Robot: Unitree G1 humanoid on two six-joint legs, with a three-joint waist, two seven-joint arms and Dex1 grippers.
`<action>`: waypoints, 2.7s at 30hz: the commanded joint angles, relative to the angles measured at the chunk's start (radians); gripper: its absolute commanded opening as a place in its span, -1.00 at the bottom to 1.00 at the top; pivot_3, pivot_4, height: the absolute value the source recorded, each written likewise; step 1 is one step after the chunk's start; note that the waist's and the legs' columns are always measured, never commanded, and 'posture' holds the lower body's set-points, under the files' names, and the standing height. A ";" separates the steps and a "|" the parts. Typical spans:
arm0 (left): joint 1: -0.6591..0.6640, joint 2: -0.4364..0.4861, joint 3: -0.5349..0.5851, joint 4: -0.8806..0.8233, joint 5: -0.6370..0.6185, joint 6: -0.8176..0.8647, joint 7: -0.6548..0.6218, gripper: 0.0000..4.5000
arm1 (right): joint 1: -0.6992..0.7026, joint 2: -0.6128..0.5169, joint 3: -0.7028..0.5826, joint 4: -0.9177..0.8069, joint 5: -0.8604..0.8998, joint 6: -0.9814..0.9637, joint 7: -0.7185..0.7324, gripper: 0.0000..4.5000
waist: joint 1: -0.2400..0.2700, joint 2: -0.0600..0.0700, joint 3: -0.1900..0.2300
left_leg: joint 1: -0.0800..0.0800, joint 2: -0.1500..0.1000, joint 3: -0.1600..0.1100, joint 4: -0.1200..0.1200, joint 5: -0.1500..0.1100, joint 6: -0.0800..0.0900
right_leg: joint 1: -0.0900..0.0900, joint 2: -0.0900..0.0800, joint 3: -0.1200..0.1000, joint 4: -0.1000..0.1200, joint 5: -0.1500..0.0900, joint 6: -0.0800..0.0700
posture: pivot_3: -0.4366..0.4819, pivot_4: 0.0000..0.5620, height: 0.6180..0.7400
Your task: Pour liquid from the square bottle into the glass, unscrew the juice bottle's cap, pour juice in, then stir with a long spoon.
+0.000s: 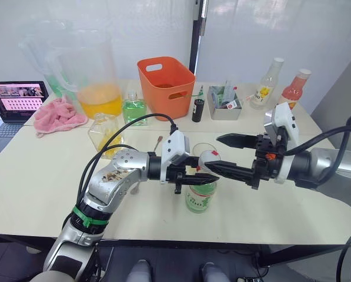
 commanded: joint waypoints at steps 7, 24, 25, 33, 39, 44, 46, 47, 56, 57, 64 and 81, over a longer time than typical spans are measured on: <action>0.001 0.007 -0.011 -0.030 0.008 0.017 0.006 -0.36 | -0.023 -0.005 0.062 -0.045 -0.045 -0.021 0.010 -0.58 | -0.001 0.000 0.000 | 0.001 0.000 0.000 0.000 0.000 0.000 | 0.001 0.000 0.000 0.000 0.000 0.000 | -0.05 -0.47 1.00; 0.006 0.017 -0.007 -0.041 0.009 0.027 0.010 -0.36 | -0.063 -0.020 0.009 0.017 0.075 -0.044 0.066 0.43 | -0.001 0.000 0.000 | 0.001 0.000 0.000 -0.001 0.000 0.000 | 0.001 0.000 0.000 -0.001 0.000 0.000 | -0.05 -0.47 1.00; 0.005 0.017 -0.008 -0.042 0.010 0.026 0.008 -0.36 | -0.057 -0.031 0.008 0.012 0.072 -0.042 0.068 0.58 | -0.001 0.000 0.000 | 0.001 0.000 0.000 -0.001 0.000 0.000 | 0.001 0.000 0.000 -0.001 0.000 0.000 | -0.05 -0.47 1.00; 0.000 0.016 -0.012 -0.037 0.010 0.023 0.000 -0.36 | -0.014 -0.059 0.025 -0.021 0.016 -0.056 0.060 0.99 | -0.001 0.000 0.000 | 0.001 0.000 0.000 -0.001 0.000 0.000 | 0.001 0.000 0.000 -0.001 0.000 0.000 | -0.05 -0.47 1.00; -0.002 0.015 -0.012 -0.036 0.012 0.025 -0.001 -0.36 | 0.000 -0.043 0.038 -0.019 -0.017 -0.054 0.042 0.99 | -0.001 0.000 0.000 | 0.001 0.000 0.000 -0.001 0.000 0.000 | 0.001 0.000 0.000 -0.001 0.000 0.000 | -0.05 -0.47 1.00; -0.004 0.015 -0.012 -0.034 0.012 0.025 -0.001 -0.36 | 0.001 -0.033 0.047 -0.005 -0.036 -0.053 0.037 0.62 | -0.001 0.000 0.000 | 0.001 0.000 0.000 -0.001 0.000 0.000 | 0.001 0.000 0.000 -0.001 0.000 0.000 | -0.05 -0.47 1.00; -0.003 0.015 -0.012 -0.037 0.013 0.026 0.000 -0.36 | 0.000 -0.027 0.052 -0.005 -0.042 -0.056 0.038 0.33 | -0.001 0.000 0.000 | 0.001 0.000 0.000 -0.001 0.000 0.000 | 0.001 0.000 0.000 -0.001 0.000 0.000 | -0.05 -0.47 1.00; -0.003 0.015 -0.013 -0.037 0.013 0.026 0.001 -0.36 | 0.000 -0.025 0.054 -0.005 -0.044 -0.056 0.039 0.16 | -0.001 0.000 0.000 | 0.001 0.000 0.000 -0.001 0.000 0.000 | 0.001 0.000 0.000 -0.001 0.000 0.000 | -0.05 -0.47 1.00; -0.004 0.016 -0.013 -0.041 0.014 0.028 0.007 -0.36 | -0.002 -0.023 0.090 -0.003 -0.105 -0.062 0.073 -0.25 | -0.001 0.000 0.000 | 0.001 0.000 0.000 -0.001 0.000 0.000 | 0.001 0.000 0.000 -0.001 0.000 0.000 | -0.05 -0.47 1.00; -0.004 0.016 -0.014 -0.041 0.014 0.028 0.007 -0.36 | -0.002 -0.023 0.090 -0.003 -0.107 -0.062 0.075 -0.25 | -0.001 0.000 0.000 | 0.001 0.000 0.000 -0.001 0.000 0.000 | 0.001 0.000 0.000 -0.001 0.000 0.000 | -0.05 -0.47 1.00; -0.008 0.020 -0.013 -0.054 0.010 0.034 0.008 -0.36 | -0.049 -0.062 0.188 0.071 -0.238 -0.169 0.375 -0.25 | -0.002 0.000 0.000 | 0.001 0.000 0.000 0.000 0.000 0.000 | 0.001 0.000 0.000 -0.001 0.000 0.000 | -0.05 -0.47 1.00; 0.017 0.044 -0.003 -0.142 -0.023 0.100 0.022 -0.36 | -0.620 0.130 0.695 0.936 -0.524 -0.756 1.134 -0.25 | -0.040 0.000 0.000 | 0.007 0.002 -0.001 -0.003 0.000 0.000 | 0.003 0.003 0.000 0.002 0.003 0.005 | -0.05 -0.47 1.00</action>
